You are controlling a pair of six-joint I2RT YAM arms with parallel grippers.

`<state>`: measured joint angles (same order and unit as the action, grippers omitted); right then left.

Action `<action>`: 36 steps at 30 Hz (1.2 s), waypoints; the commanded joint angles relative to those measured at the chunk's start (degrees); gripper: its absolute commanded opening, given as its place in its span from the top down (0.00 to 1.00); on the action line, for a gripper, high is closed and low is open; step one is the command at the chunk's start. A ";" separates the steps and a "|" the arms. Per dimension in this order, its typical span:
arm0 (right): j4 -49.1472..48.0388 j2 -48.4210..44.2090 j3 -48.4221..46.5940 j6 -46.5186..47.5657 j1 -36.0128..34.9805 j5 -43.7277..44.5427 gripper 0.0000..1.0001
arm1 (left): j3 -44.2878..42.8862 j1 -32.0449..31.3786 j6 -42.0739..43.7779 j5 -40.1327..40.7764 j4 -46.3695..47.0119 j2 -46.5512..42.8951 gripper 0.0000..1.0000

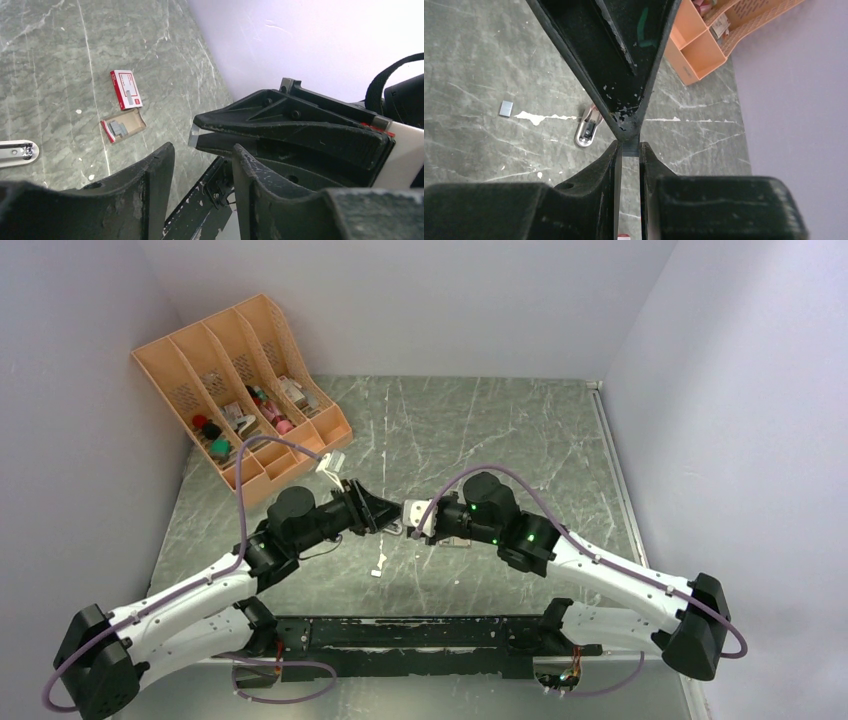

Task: Load the staples into the stapler
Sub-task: Pick up the staple from the center of the board.

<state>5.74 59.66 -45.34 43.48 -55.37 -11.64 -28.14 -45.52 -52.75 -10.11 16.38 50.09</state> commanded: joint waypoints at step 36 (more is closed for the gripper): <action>-2.49 -1.47 -2.66 0.55 -2.14 -0.65 0.83 | -2.80 -0.41 0.57 1.83 3.45 0.38 0.84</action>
<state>4.21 59.29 -46.30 43.81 -56.97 -11.16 -28.69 -45.56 -52.69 -9.04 18.22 50.92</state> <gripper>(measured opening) 0.184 0.186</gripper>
